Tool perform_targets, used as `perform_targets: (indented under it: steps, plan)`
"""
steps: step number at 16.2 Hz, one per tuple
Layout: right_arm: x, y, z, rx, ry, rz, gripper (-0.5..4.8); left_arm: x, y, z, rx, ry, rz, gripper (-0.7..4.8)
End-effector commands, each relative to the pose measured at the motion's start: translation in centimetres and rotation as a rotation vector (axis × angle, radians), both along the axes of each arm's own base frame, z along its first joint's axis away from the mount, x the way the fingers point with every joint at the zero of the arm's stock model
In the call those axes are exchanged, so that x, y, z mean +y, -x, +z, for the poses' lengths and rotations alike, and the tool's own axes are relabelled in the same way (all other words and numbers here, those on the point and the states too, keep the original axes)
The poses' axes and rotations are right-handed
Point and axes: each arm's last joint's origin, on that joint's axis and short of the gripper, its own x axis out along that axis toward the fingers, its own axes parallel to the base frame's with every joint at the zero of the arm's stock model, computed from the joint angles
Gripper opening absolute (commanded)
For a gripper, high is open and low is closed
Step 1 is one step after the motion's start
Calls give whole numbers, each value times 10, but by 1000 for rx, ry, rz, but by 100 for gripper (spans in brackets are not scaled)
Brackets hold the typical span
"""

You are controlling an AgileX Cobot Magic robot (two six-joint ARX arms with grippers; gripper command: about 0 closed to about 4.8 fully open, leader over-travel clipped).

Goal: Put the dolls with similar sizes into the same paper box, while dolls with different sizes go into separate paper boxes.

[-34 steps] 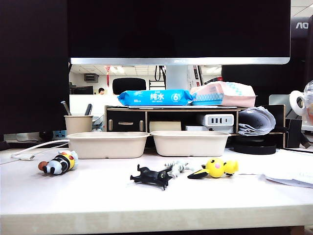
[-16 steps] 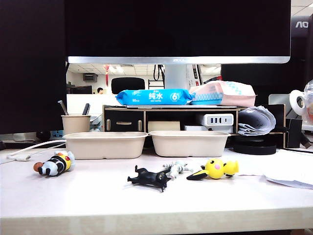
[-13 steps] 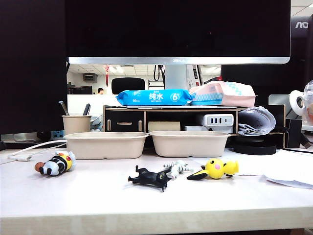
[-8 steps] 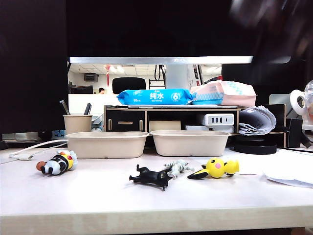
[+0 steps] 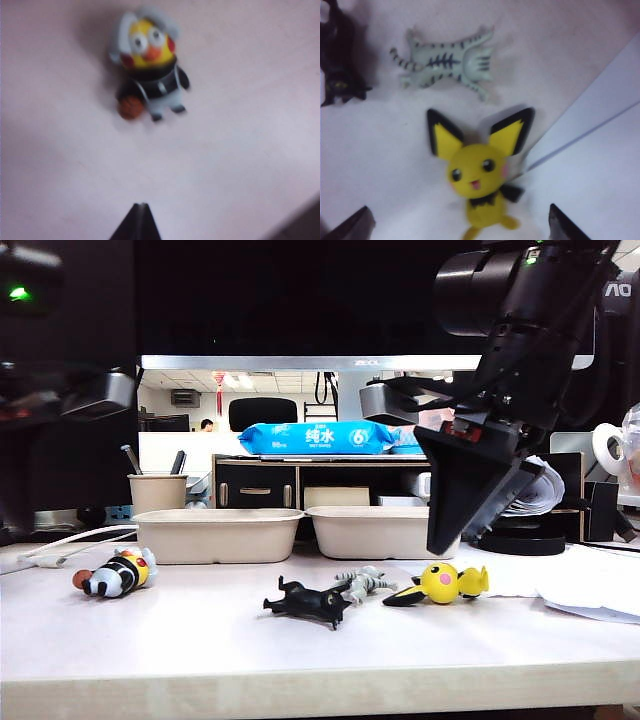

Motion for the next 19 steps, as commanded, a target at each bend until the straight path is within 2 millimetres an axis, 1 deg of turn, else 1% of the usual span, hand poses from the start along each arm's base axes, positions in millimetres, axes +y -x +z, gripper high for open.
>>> perform_targets:
  steps: [1, 2, 5, 6, 7, 9, 11, 12, 13, 14, 15, 17, 19]
  plan:
    - [6, -11, 2, -112, -28, -3, 479, -7, -9, 6, -129, 10, -6, 230]
    - [9, -15, 0, -132, -40, -3, 479, -8, -11, 7, -145, 29, -12, 294]
    - [10, -18, -13, -86, -16, -2, 479, -9, -11, 7, -143, 42, -17, 387]
    - [11, -19, -19, -69, -5, -1, 479, -10, -11, 7, -140, 72, -28, 396]
    - [12, -21, -26, -56, 7, 9, 479, -11, -13, 7, -147, 96, -29, 396]
    - [13, -23, -33, -40, 16, 12, 479, -12, -17, 2, -142, 99, -19, 395]
    - [14, -24, -39, -21, 26, 12, 479, -14, -23, -9, -101, 96, -13, 395]
    - [14, -25, -44, -9, 32, 12, 479, -16, -27, -23, -43, 104, -20, 396]
    - [14, -25, -45, -6, 35, 13, 472, -18, -29, -28, -24, 96, -22, 396]
    - [15, -25, -47, 1, 38, 13, 427, -22, -32, -37, -3, 92, -28, 396]
    - [15, -25, -48, 7, 40, 13, 402, -26, -34, -43, 4, 91, -32, 395]
    - [14, -25, -48, 8, 41, 13, 398, -32, -38, -53, 14, 96, -26, 395]
    - [14, -25, -48, 9, 42, 13, 398, -33, -42, -60, 27, 100, 0, 394]
